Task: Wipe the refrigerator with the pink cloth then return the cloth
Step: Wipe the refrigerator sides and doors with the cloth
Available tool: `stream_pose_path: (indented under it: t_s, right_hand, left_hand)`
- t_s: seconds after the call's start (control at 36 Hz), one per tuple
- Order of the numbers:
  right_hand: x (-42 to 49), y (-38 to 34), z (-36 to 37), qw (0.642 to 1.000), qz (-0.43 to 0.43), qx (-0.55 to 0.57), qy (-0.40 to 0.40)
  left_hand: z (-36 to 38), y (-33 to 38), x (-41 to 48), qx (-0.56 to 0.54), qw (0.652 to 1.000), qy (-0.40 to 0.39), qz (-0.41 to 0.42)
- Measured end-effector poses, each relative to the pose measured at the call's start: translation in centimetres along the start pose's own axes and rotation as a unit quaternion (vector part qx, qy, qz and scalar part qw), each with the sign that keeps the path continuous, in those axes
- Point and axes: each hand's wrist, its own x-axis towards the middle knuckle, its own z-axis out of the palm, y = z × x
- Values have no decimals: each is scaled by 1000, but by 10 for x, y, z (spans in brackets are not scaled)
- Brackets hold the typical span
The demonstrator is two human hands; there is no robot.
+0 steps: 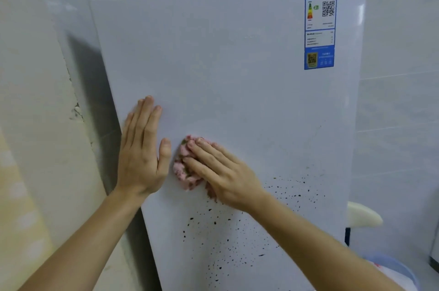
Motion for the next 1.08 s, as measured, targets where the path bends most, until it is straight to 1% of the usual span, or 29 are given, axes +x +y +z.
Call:
stream_pose_path:
  t_s: [0.03, 0.08, 0.17, 0.25, 0.33, 0.39, 0.42, 0.44, 0.5, 0.56, 0.61, 0.67, 0.72, 0.75, 0.78, 0.83, 0.89, 0.94, 1.0, 1.03, 1.08]
  right_hand:
    - [1, 7, -7, 1000, -7, -4, -4]
    - [2, 24, -20, 1000, 12, -10, 9]
    - [1, 60, -42, 993, 94, -28, 71]
    - [0, 88, -60, 967, 208, -39, 140]
    - [5, 83, -57, 940, 287, -29, 182]
    - [5, 70, -50, 932, 306, -11, 194]
    - [1, 65, -45, 937, 296, -4, 188]
    - [-7, 60, -42, 948, 268, -3, 172]
    - [-28, 55, -36, 977, 174, -12, 124]
    - [-48, 54, -36, 995, 78, -21, 64]
    - [-57, 63, -42, 999, -3, -32, 11]
    - [-60, 78, -52, 997, -63, -47, -28]
    - [-62, 96, -64, 994, -76, -63, -37]
    - [-64, 106, -70, 996, -56, -68, -26]
    - [-66, 117, -76, 997, -18, -68, -5]
    - [-71, 138, -90, 993, 89, -56, 50]
    - [-72, 150, -99, 975, 192, -41, 103]
    - [-67, 146, -100, 954, 268, -19, 136]
    - [-61, 133, -94, 936, 316, 5, 156]
    - [-61, 128, -91, 932, 325, 11, 160]
    - [-70, 121, -84, 941, 303, 12, 150]
  left_hand:
    - [3, 3, 0, 3, 1000, 0, 2]
    - [8, 8, 1, 8, 1000, 4, 1]
    - [13, 14, 2, 19, 1000, 10, -8]
    - [16, 17, 2, 35, 999, 11, -18]
    - [19, 21, 4, 42, 999, 13, -23]
    - [21, 27, 6, 40, 999, 13, -16]
    - [22, 30, 7, 38, 999, 11, -11]
    - [24, 34, 9, 36, 999, 9, -3]
    - [29, 43, 12, 33, 999, 6, 9]
    - [36, 53, 17, 32, 999, 6, 14]
    - [42, 63, 22, 36, 999, 10, 10]
    - [48, 71, 27, 46, 999, 10, 7]
    - [52, 75, 28, 64, 998, 6, 7]
    - [54, 75, 28, 74, 997, 5, 6]
    - [55, 76, 27, 83, 997, 4, 6]
    - [58, 76, 27, 94, 996, 11, 5]
    - [60, 78, 27, 100, 995, 22, 5]
    - [63, 79, 27, 106, 994, 27, 3]
    - [66, 80, 28, 113, 993, 32, -2]
    - [68, 82, 28, 117, 992, 35, -4]
    - [72, 84, 28, 126, 991, 42, -9]
